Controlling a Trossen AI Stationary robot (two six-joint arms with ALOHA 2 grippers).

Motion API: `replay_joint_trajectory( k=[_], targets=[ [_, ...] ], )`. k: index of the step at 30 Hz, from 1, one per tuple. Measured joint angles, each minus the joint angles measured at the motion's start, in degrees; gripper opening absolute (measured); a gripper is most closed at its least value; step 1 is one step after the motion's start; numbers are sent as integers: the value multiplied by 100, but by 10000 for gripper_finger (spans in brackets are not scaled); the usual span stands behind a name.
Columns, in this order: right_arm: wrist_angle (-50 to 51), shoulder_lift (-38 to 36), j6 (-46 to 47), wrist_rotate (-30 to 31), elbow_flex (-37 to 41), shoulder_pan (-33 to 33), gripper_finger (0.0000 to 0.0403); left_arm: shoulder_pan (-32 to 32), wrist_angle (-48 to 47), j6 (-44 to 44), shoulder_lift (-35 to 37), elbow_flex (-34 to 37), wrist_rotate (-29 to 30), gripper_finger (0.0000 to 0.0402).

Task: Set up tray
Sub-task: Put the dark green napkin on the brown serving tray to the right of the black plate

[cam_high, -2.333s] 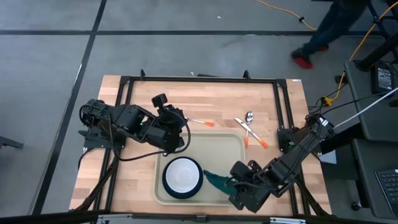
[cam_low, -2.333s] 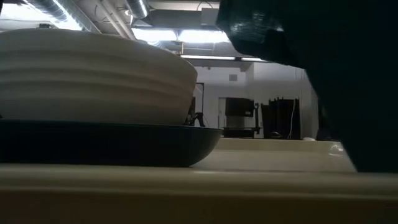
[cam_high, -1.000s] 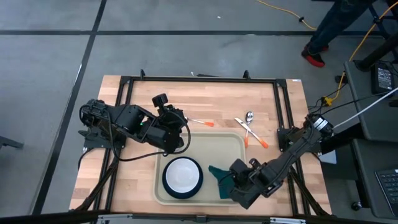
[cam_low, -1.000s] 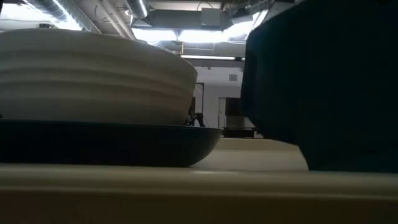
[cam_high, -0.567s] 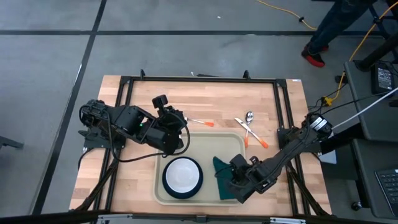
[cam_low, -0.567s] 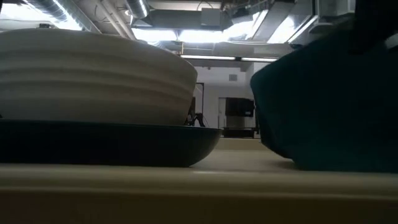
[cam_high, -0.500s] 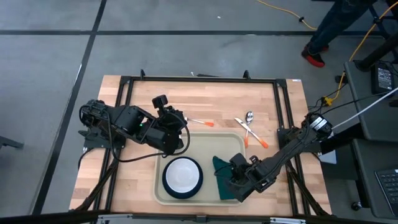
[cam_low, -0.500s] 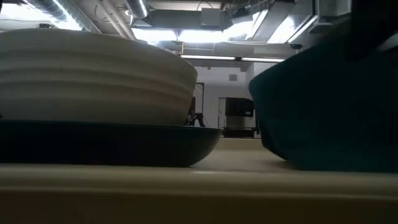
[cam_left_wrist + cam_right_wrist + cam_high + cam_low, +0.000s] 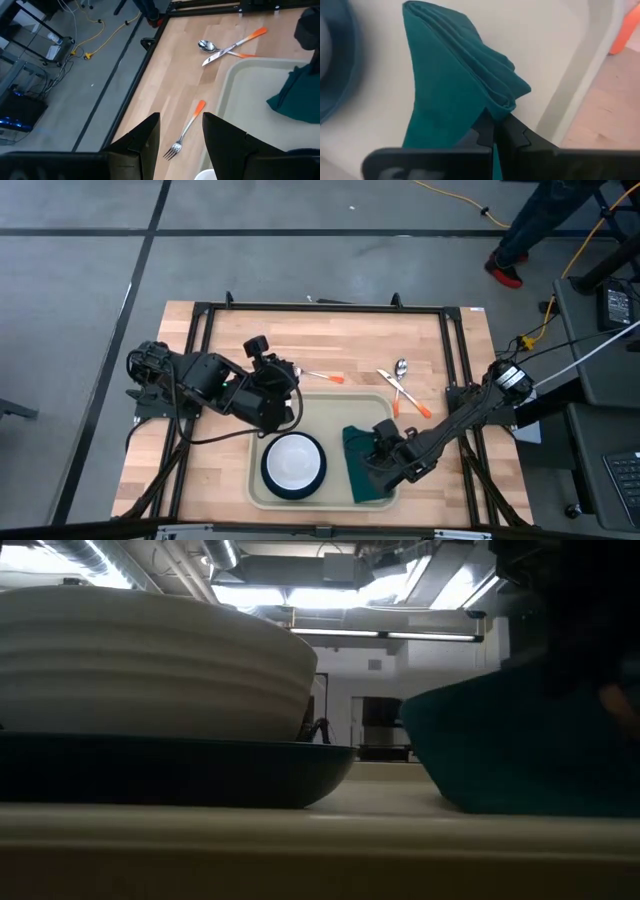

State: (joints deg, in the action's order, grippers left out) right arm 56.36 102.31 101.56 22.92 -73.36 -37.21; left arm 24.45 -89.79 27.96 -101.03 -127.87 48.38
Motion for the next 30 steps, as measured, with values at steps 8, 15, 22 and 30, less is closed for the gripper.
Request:
replay_joint_trajectory(
  k=[8,15,22,30],
  targets=[
    [21,-13,340,103,229,77,6,32,5,77,0,0,35,143],
    [78,-16,552,111,380,149,6,103,77,84,0,0,39,143],
    [110,-16,628,101,443,149,6,148,150,84,0,0,57,143],
    [245,-16,617,100,443,186,6,146,150,82,0,0,59,143]
  ],
)
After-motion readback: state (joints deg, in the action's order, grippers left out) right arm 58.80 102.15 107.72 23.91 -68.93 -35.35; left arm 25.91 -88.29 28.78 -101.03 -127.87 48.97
